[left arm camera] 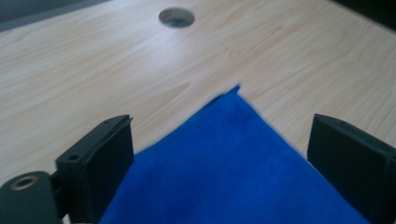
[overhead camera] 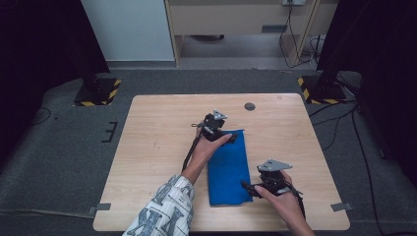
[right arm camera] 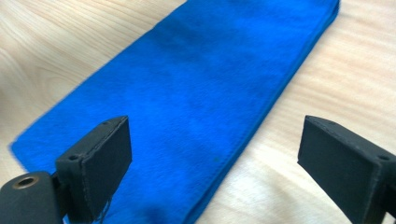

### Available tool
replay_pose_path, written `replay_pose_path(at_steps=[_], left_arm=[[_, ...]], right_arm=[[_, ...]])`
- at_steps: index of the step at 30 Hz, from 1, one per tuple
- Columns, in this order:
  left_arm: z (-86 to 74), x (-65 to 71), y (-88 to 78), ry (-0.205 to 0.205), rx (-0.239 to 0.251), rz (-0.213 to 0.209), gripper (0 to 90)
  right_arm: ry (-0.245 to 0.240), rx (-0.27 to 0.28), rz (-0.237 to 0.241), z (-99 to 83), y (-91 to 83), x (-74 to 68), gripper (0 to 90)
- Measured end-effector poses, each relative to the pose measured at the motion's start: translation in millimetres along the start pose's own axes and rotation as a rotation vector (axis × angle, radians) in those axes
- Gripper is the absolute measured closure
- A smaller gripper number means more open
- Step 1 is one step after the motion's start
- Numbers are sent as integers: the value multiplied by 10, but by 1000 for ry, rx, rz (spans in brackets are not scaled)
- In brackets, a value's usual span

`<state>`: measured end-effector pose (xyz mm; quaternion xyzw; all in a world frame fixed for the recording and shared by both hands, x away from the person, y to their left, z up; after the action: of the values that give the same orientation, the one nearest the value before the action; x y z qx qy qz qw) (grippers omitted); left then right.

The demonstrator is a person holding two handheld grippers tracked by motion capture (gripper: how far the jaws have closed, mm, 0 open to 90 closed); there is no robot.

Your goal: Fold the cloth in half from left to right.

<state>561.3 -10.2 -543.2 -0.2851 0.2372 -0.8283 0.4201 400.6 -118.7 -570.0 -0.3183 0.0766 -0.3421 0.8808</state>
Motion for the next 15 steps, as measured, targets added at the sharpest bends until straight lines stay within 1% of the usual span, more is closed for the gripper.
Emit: replay_pose_path(at_steps=[1,2,4,7,8,10,12,13,15], left_arm=[[-39,-38,-45,9,0,20,59],[-65,-51,-84,6,7,16,59],[-113,-82,-160,6,7,11,58],[-168,-141,-272,-18,8,-1,54],[-181,-165,-312,-30,11,-4,54],[-205,-222,-386,-36,15,-6,54],[-221,-279,-445,-25,16,4,54],[-234,-317,-482,-23,14,7,54],[-244,-395,-545,-26,12,20,55]], right_arm=[[-10,3,0,13,-3,11,92],[-16,15,-3,48,-10,33,94],[-20,31,-11,106,-16,88,103],[-25,33,-35,142,-15,206,108],[-10,35,-38,148,-16,242,119],[-4,41,-39,157,-8,301,134],[6,35,-42,164,19,356,144],[-1,28,-40,166,48,388,143],[4,-1,-43,163,123,456,151]])
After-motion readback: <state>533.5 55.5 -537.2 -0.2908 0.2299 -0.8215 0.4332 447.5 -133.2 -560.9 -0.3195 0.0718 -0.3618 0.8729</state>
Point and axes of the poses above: each handheld gripper's, and its own axes: y roughly forward along the jaws, z roughly out of its top, x roughly to its right, the point moved 10 cm from there along y, roughly forward along the jaws, and after that the axes turned 15 degrees about -y, right-handed, at the moved point
